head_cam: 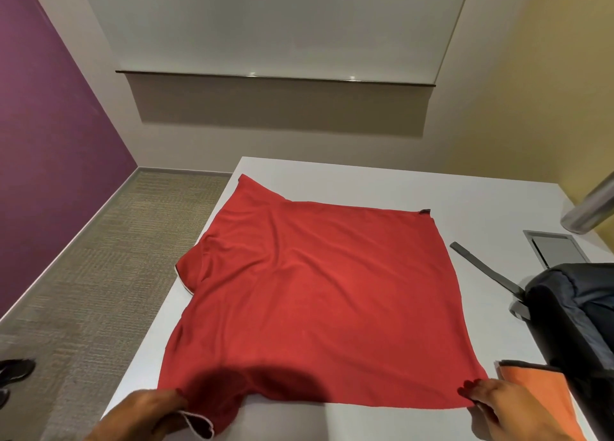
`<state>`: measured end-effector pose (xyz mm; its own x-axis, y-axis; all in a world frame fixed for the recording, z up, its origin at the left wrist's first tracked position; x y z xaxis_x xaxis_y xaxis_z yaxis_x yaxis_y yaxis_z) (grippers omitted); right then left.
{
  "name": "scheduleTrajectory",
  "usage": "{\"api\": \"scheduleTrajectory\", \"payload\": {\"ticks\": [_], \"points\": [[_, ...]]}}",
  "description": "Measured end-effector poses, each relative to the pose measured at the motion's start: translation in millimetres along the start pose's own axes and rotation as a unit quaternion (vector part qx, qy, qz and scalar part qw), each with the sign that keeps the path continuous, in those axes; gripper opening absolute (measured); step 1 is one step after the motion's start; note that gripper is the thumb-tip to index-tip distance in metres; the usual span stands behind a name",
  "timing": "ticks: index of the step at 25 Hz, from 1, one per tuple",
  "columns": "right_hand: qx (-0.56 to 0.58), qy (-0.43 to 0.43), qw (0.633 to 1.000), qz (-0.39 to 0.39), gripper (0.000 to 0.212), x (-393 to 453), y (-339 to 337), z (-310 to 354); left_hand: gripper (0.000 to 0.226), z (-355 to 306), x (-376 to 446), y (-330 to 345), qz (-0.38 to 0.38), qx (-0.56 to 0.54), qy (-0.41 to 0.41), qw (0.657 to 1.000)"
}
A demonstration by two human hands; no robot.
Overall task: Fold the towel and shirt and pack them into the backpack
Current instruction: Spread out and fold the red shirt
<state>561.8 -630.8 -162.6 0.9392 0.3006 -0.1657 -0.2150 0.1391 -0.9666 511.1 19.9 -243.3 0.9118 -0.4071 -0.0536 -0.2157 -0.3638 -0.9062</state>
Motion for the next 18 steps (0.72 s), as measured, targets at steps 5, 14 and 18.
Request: {"api": "scheduleTrajectory", "payload": {"ticks": [5, 14, 18], "points": [[0.003, 0.048, 0.998, 0.032, 0.037, 17.2, -0.4, -36.1, 0.017, -33.8, 68.0, -92.8, -0.056, 0.088, 0.036, 0.994], [-0.071, 0.04, 0.995, 0.049, 0.049, 88.8, -41.4, -36.2, 0.035, -21.0, 187.0, -159.2, 0.006, 0.108, -0.044, 0.993], [-0.065, 0.054, 0.994, 0.068, 0.052, 123.0, -46.2, -44.3, 0.03, -12.2, 229.8, -168.0, 0.026, 0.172, -0.102, 0.98]]}}
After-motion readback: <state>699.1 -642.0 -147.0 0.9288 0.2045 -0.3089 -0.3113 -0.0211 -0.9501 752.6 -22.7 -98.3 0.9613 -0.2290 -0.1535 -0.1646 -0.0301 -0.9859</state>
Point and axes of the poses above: each hand's wrist, its own x-axis towards the middle knuckle, its own y-axis out of the palm, z = x × y, the point moved 6 cm from there along x, towards the middle knuckle
